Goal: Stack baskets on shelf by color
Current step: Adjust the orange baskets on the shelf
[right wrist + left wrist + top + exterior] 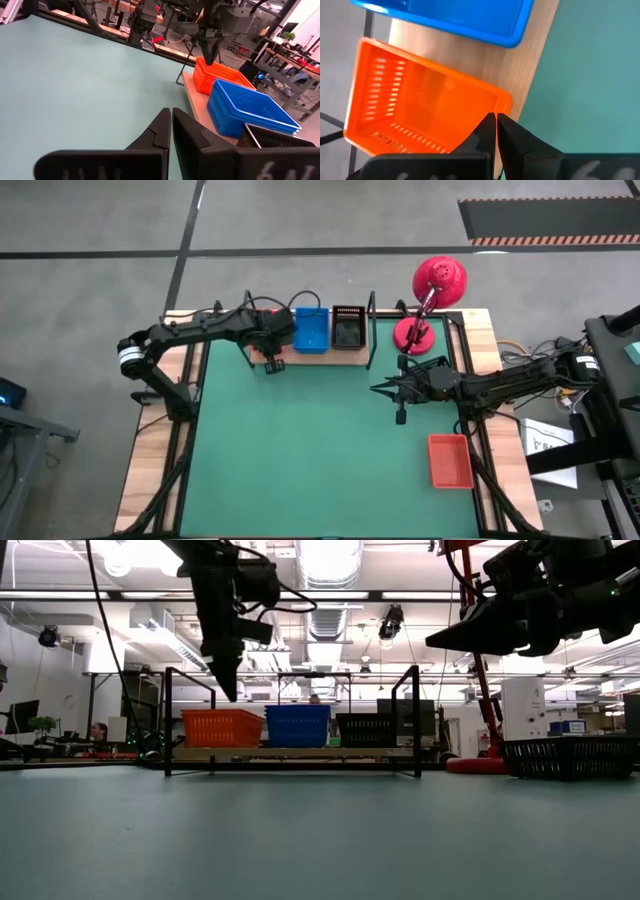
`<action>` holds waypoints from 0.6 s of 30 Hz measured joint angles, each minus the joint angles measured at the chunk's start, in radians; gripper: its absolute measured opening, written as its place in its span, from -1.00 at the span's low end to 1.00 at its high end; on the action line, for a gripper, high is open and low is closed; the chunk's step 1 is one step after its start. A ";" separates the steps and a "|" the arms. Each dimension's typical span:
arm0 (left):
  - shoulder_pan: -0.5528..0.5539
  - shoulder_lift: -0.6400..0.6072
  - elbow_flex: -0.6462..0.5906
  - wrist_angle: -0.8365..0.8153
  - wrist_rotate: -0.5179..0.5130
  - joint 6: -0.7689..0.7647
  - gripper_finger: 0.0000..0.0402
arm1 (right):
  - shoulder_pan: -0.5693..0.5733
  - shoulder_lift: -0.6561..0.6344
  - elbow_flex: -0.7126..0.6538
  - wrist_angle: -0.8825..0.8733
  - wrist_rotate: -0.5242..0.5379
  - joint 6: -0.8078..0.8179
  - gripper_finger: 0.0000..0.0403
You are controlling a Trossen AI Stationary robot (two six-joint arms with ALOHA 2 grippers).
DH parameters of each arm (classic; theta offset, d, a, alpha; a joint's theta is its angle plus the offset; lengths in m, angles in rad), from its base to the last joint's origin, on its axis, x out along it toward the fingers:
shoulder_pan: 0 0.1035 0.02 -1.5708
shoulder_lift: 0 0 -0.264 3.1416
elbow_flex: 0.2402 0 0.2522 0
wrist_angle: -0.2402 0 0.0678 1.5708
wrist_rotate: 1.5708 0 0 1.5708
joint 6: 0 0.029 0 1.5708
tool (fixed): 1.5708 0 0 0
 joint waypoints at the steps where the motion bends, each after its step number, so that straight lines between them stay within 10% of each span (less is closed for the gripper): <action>1: 0.000 0.000 0.001 0.004 0.000 0.006 -1.00 | 0.000 0.000 0.000 0.000 0.000 -0.001 -0.96; 18: 0.024 -0.002 -0.063 0.157 -0.039 0.010 -1.00 | 0.000 0.000 0.000 0.000 0.000 -0.013 -0.96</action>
